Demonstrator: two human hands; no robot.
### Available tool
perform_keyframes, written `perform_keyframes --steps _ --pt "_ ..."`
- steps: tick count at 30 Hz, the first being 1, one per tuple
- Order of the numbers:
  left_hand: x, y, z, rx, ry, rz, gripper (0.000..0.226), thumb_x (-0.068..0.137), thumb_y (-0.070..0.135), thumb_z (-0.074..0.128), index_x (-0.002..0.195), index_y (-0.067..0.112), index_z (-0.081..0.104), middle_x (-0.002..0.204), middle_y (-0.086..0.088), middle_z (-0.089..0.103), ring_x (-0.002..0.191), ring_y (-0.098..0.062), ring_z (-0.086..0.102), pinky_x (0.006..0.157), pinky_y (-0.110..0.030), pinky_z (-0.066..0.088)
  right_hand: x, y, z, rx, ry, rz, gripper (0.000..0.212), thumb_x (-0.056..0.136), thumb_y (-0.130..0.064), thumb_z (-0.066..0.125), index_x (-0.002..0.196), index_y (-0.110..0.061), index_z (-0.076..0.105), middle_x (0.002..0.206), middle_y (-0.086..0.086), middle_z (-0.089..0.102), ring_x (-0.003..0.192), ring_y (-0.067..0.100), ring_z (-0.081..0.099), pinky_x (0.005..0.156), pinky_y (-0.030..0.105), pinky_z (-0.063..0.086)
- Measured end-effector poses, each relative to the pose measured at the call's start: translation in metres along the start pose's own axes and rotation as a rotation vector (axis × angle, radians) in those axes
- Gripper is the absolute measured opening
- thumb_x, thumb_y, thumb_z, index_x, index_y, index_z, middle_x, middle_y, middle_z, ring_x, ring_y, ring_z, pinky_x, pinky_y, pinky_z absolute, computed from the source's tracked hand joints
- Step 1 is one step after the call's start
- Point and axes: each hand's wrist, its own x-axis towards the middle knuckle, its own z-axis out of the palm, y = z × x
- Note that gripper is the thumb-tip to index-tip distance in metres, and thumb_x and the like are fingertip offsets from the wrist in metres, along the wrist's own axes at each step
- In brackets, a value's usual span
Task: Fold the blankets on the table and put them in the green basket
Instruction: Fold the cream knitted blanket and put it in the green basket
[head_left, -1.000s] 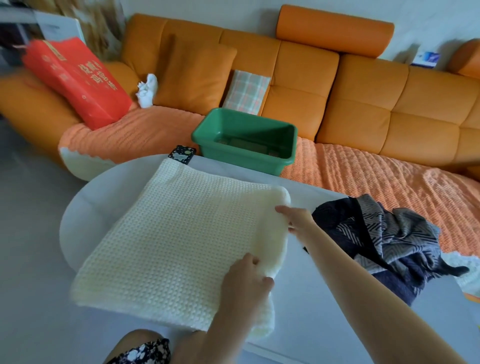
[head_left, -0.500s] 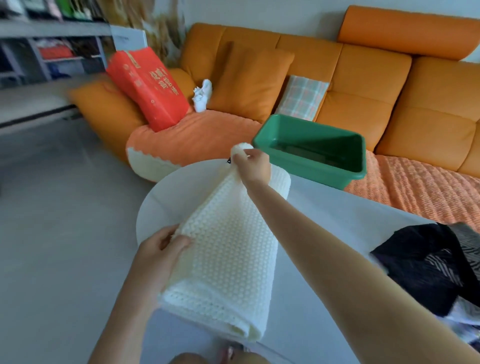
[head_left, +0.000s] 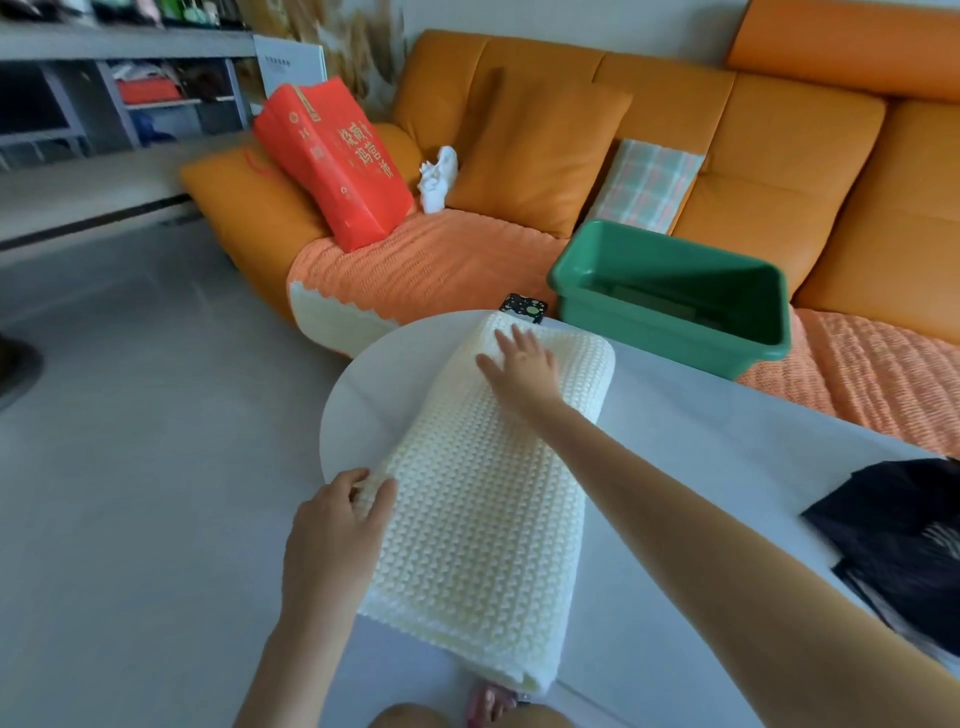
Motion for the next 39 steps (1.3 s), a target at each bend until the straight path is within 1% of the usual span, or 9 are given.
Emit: perform_keyframes --steps 3,6,11,17,21,26,30,32,39 --pt "0.002 0.0 0.0 0.048 -0.009 -0.016 0.045 0.082 0.058 0.05 0.105 0.022 0.064 0.103 -0.003 0.059 0.102 -0.028 0.054 0.082 -0.035 0.041 -0.014 0.031 -0.01 0.125 0.132 0.287 0.076 0.093 -0.057 0.036 0.151 -0.02 0.005 0.158 0.008 -0.001 0.145 0.03 -0.007 0.116 0.048 0.001" --pt "-0.002 0.005 0.002 0.042 -0.058 -0.044 0.031 0.088 0.048 0.051 0.099 0.021 0.062 0.092 -0.003 0.06 0.089 -0.027 0.055 0.074 -0.033 0.04 -0.032 0.061 -0.005 0.579 0.1 0.571 0.093 0.081 -0.059 0.057 0.148 -0.014 0.009 0.15 0.015 0.023 0.136 0.035 0.026 0.111 0.051 0.029" --pt "-0.012 0.019 0.008 0.112 0.024 0.05 0.031 0.093 0.041 0.046 0.098 0.012 0.057 0.086 -0.009 0.063 0.085 -0.032 0.057 0.066 -0.033 0.036 -0.053 0.074 -0.005 1.05 0.13 0.688 0.067 0.078 -0.036 0.072 0.128 -0.009 0.036 0.117 0.01 0.053 0.1 0.026 0.057 0.083 0.039 0.052" --pt "-0.044 0.051 0.037 -0.136 -0.154 0.122 0.025 0.094 0.038 0.046 0.084 0.017 0.053 0.067 0.004 0.053 0.07 -0.022 0.053 0.062 -0.033 0.037 -0.06 0.106 -0.047 0.821 0.396 0.474 0.067 0.082 -0.027 0.066 0.14 -0.018 0.032 0.116 0.001 0.048 0.096 0.02 0.053 0.079 0.037 0.049" --pt "-0.061 0.059 0.062 0.081 -0.199 0.183 0.036 0.097 0.042 0.037 0.119 0.017 0.05 0.107 -0.001 0.06 0.1 -0.02 0.055 0.081 -0.032 0.043 -0.082 0.146 -0.048 0.543 0.161 0.538 0.08 0.086 -0.047 0.058 0.148 -0.017 0.017 0.143 0.012 0.032 0.13 0.031 0.034 0.104 0.047 0.034" --pt "-0.05 0.073 0.065 0.137 -0.127 0.476 0.051 0.098 0.034 0.037 0.146 0.022 0.023 0.152 0.0 0.024 0.141 -0.017 0.016 0.112 -0.029 0.018 -0.103 0.141 -0.04 0.203 0.092 0.266 0.071 0.092 -0.056 0.038 0.15 -0.027 0.008 0.159 0.001 -0.006 0.146 0.023 -0.004 0.116 0.044 0.002" --pt "-0.034 0.073 0.08 0.326 -0.275 0.753 0.069 0.087 0.063 0.0 0.148 0.032 0.013 0.156 0.009 0.0 0.143 -0.009 -0.007 0.118 -0.037 0.002 -0.12 0.13 -0.022 -0.004 -0.043 0.055 0.067 0.094 -0.058 0.028 0.15 -0.029 0.007 0.158 -0.003 -0.011 0.144 0.016 -0.017 0.116 0.038 -0.01" --pt "-0.029 0.061 0.089 0.35 -0.378 0.693 0.088 0.072 0.074 -0.018 0.147 0.037 0.008 0.155 0.016 -0.008 0.141 -0.003 -0.013 0.117 -0.035 -0.002 -0.127 0.135 -0.011 -0.039 -0.052 0.025 0.066 0.094 -0.06 0.025 0.15 -0.032 0.004 0.157 -0.005 -0.013 0.142 0.013 -0.022 0.117 0.036 -0.013" --pt "-0.026 0.056 0.085 0.388 -0.383 0.661 0.102 0.062 0.077 -0.027 0.148 0.034 0.006 0.155 0.015 -0.008 0.14 -0.002 -0.014 0.114 -0.033 -0.007 -0.136 0.129 -0.021 0.029 -0.096 -0.008 0.063 0.096 -0.055 0.026 0.15 -0.028 0.009 0.157 -0.004 -0.012 0.142 0.013 -0.021 0.116 0.036 -0.015"
